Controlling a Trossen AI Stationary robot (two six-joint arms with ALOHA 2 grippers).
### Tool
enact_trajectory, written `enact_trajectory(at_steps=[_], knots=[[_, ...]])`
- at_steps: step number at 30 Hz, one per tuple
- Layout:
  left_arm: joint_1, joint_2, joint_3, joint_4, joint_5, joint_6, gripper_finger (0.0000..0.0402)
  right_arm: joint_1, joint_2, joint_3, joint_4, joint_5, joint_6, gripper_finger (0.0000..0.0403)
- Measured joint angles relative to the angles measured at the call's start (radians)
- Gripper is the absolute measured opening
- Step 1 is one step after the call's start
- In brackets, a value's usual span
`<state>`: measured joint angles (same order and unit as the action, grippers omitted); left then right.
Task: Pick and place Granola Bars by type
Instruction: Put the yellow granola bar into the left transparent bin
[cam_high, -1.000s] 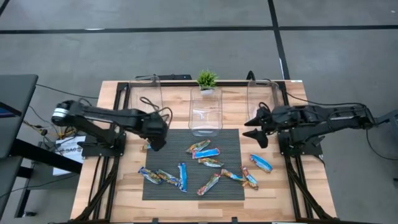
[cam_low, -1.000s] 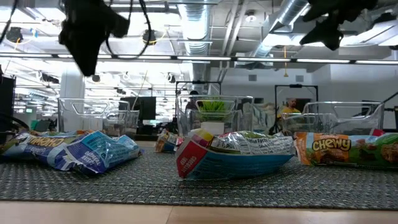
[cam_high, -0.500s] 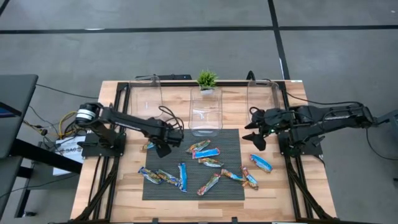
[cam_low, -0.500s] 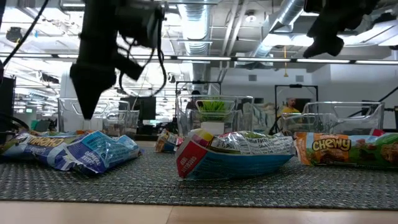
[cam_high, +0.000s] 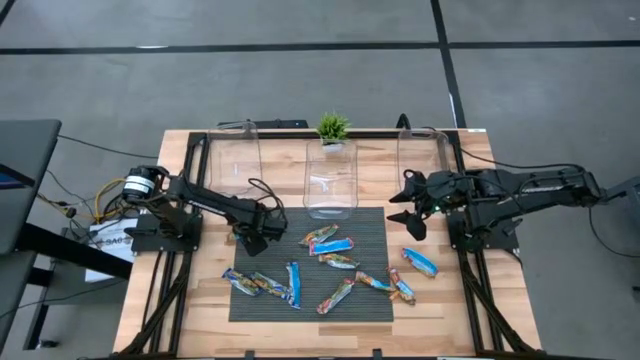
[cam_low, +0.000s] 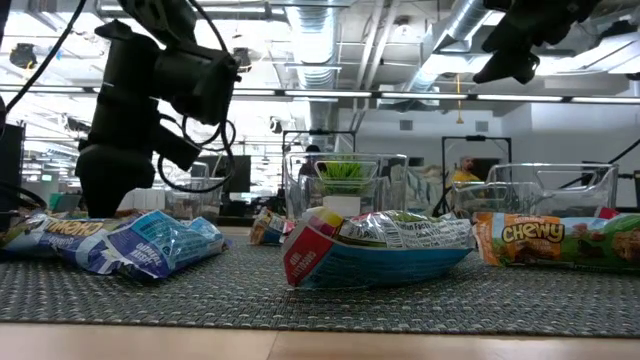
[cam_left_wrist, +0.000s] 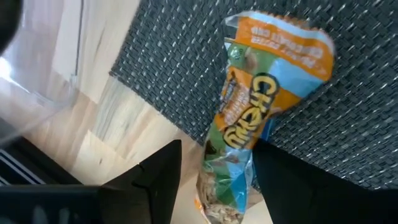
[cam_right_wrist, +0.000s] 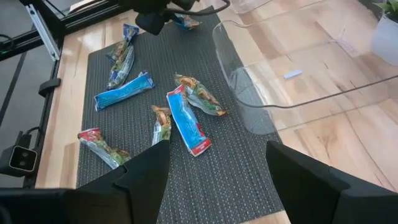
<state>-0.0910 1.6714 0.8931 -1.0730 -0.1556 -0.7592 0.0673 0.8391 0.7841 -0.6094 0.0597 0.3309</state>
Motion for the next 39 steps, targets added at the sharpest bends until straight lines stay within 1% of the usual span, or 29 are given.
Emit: enact_trajectory(at_steps=[2, 4, 9, 12, 17, 20, 27, 30, 33, 35, 37, 39], knots=[[0.0, 0.0, -0.001, 0.0, 0.002, -0.006, 0.0182, 0.0, 0.0, 0.0, 0.005, -0.002, 0.0, 0.026], [0.0, 0.0, -0.001, 0.0, 0.001, -0.007, 0.0164, 0.0, 0.0, 0.0, 0.014, -0.005, 0.0, 0.026], [0.0, 0.0, -0.001, 0.001, 0.0, -0.011, 0.0099, 0.0, 0.0, 0.0, 0.04, -0.006, -0.011, 0.026], [0.0, -0.001, -0.001, 0.012, -0.003, -0.012, 0.006, 0.0, 0.0, 0.0, 0.09, -0.01, -0.042, 0.026], [0.0, -0.002, 0.014, 0.016, -0.02, -0.041, 0.0014, 0.0, 0.0, 0.0, 0.172, -0.034, -0.077, 0.026], [0.0, -0.017, 0.042, 0.022, -0.06, -0.089, 0.0004, 0.0, 0.0, 0.0, 0.202, -0.034, -0.079, 0.026], [0.0, -0.122, 0.113, -0.012, -0.213, -0.251, 0.001, -0.001, 0.0, 0.0, 0.256, -0.028, -0.094, 0.026], [0.002, -0.174, 0.149, -0.064, -0.306, -0.324, 0.001, -0.005, 0.0, 0.0, 0.303, 0.031, -0.134, 0.026], [0.021, -0.222, 0.188, -0.157, -0.405, -0.403, 0.001, -0.005, 0.0, 0.0, 0.323, 0.175, -0.178, 0.026], [0.046, -0.242, 0.211, -0.232, -0.453, -0.439, 0.001, -0.005, 0.0, 0.0, 0.322, 0.265, -0.184, 0.026], [0.081, -0.257, 0.234, -0.296, -0.495, -0.458, 0.001, -0.005, -0.001, 0.0, 0.322, 0.337, -0.185, 0.026], [0.123, -0.268, 0.249, -0.338, -0.534, -0.46, 0.001, -0.005, 0.0, 0.0, 0.322, 0.376, -0.185, 0.026]])
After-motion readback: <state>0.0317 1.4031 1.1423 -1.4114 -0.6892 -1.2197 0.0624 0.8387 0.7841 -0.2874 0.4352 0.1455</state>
